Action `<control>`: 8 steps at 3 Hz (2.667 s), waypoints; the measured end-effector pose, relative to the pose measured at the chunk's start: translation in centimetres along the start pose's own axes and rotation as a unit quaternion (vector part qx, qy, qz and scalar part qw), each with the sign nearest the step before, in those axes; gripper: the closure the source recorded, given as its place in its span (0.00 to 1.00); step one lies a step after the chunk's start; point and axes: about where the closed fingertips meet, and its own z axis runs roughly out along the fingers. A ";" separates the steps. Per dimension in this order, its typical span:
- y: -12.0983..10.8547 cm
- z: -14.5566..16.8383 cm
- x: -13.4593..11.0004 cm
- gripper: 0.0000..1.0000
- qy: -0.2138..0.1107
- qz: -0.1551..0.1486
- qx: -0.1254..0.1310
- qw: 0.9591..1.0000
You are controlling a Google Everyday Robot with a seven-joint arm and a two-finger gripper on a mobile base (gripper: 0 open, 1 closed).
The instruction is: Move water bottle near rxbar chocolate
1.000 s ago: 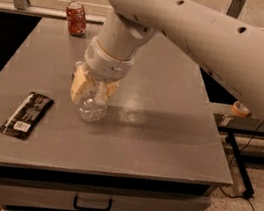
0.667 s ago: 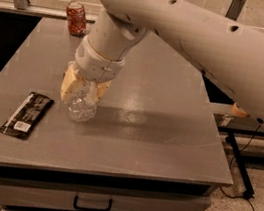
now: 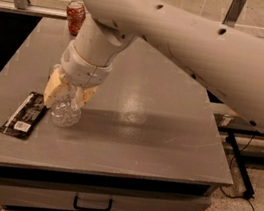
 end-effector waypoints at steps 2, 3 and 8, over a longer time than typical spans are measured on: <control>-1.2 1.2 0.2 0.00 -0.003 0.031 0.033 0.999; -0.9 0.6 0.1 0.00 -0.003 0.031 0.033 0.999; -11.3 -14.6 5.1 0.00 -0.119 0.178 0.147 0.966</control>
Offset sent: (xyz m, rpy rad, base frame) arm 0.0080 -0.0099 -0.0217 -0.1018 -0.0222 -0.1142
